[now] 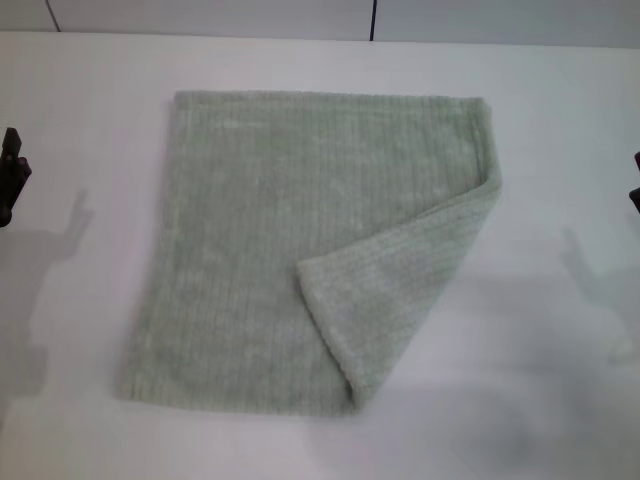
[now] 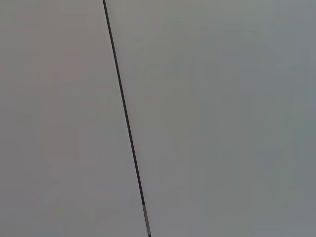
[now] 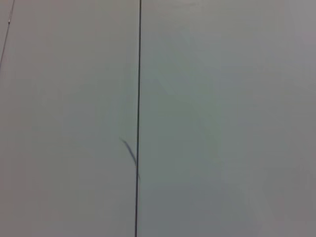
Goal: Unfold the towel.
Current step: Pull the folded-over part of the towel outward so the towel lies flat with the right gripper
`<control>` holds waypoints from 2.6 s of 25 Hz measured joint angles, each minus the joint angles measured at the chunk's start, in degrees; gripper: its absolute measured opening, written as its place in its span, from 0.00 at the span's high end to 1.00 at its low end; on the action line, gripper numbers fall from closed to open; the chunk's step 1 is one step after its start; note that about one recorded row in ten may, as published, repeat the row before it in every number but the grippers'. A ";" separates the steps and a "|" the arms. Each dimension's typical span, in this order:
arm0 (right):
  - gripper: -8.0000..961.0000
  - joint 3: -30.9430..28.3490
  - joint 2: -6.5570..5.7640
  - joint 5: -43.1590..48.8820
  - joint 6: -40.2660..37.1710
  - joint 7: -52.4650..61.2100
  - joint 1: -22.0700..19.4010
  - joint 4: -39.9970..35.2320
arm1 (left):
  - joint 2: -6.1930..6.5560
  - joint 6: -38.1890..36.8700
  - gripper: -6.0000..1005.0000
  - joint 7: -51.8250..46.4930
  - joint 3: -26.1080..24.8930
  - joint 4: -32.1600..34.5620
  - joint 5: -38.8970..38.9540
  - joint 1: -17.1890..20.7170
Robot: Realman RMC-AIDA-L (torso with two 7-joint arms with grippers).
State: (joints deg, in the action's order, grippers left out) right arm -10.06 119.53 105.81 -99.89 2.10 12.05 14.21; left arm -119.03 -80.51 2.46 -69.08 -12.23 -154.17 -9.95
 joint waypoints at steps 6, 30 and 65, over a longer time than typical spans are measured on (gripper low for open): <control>0.15 0.09 0.00 0.16 0.00 -0.04 0.32 -0.21 | 0.02 -0.21 0.16 -0.04 0.00 -0.28 -0.28 0.22; 0.15 1.53 -0.03 0.01 3.64 -1.01 5.69 4.16 | 8.43 36.28 0.58 -8.03 5.39 -35.79 -11.26 4.89; 0.15 -66.12 -0.51 20.75 133.35 -24.02 1.06 75.37 | 0.89 127.74 1.00 11.75 -17.69 -70.87 0.77 -7.41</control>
State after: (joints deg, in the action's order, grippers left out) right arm -76.18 119.02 126.56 33.46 -21.92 13.11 89.58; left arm -118.14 47.23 14.21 -86.78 -83.10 -153.40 -17.36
